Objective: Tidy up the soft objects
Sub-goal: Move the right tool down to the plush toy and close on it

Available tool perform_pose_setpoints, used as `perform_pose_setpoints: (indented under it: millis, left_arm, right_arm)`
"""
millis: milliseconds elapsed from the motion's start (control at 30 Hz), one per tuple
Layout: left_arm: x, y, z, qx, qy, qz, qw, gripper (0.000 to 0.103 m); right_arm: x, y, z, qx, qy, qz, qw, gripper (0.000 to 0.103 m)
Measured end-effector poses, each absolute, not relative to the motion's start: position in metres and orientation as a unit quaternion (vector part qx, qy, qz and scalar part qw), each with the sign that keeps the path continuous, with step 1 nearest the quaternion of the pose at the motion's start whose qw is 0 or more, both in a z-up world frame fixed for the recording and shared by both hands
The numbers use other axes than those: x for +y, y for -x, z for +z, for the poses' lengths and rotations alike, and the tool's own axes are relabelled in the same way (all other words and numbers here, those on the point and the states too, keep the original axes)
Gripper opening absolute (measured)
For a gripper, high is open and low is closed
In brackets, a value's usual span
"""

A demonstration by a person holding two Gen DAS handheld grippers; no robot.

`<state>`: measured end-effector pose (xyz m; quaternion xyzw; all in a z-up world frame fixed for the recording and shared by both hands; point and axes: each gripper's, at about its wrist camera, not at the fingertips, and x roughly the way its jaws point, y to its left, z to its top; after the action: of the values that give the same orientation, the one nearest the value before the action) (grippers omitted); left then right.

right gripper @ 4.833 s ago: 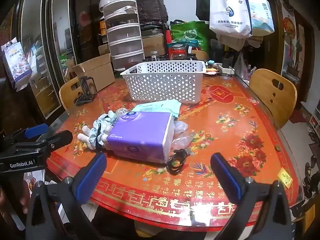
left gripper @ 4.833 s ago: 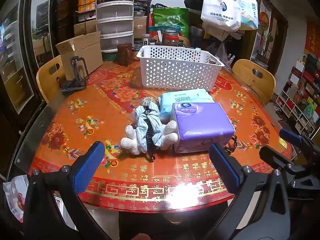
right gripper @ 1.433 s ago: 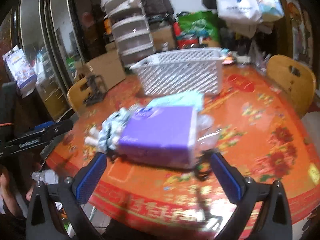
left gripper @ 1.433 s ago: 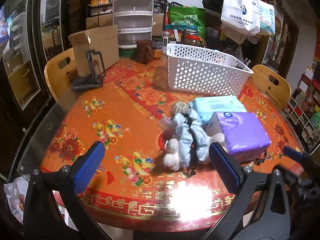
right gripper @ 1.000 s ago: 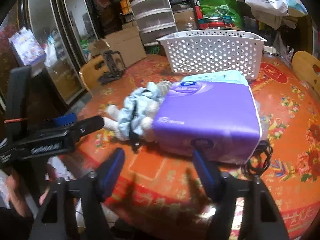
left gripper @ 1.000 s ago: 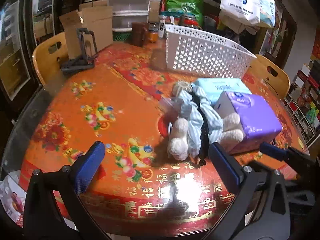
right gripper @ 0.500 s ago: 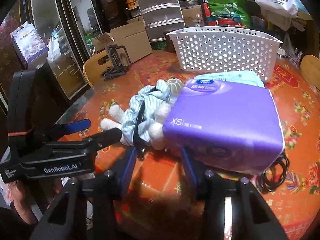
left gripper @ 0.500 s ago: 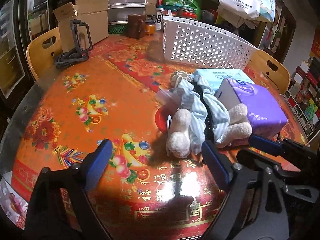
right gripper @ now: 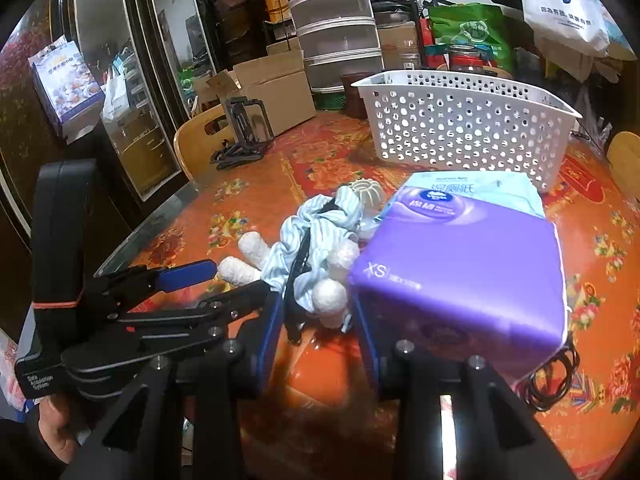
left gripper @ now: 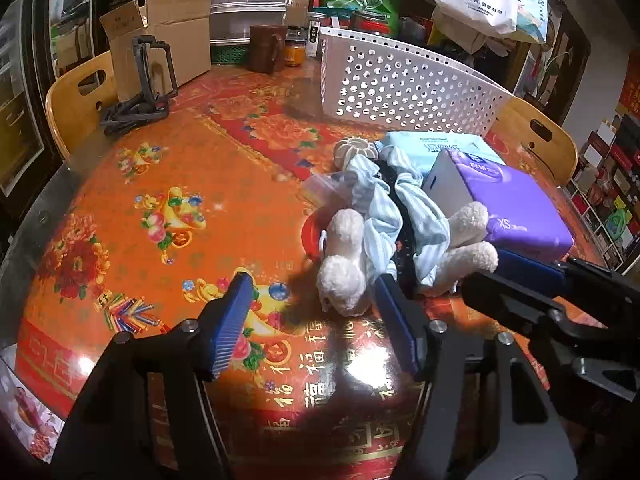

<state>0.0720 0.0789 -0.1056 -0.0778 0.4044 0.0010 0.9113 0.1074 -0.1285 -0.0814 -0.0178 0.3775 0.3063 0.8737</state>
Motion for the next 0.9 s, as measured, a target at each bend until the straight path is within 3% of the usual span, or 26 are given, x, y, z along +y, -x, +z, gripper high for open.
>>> perform_pose_setpoints:
  millis: [267,433,567,900]
  left_arm:
    - [0.08,-0.074,-0.107,0.407,0.082,0.001,0.91,0.046]
    - [0.078,-0.077,-0.107,0.409,0.076,-0.001,0.91,0.04]
    - [0.075,-0.078,-0.107,0.41,0.067,0.0,0.91,0.025]
    - [0.074,-0.075,-0.105,0.403,0.063,-0.004,0.913,0.014]
  right_arm:
    - [-0.122,-0.111,-0.084,0.381,0.031,0.289,0.877,0.024]
    - [-0.118,-0.111,-0.085,0.383,0.038,0.289,0.877,0.024]
    - [-0.115,-0.113,-0.088,0.39,0.046,0.284,0.875,0.014]
    - [-0.123,-0.112,-0.09,0.385,0.041,0.294,0.874,0.012]
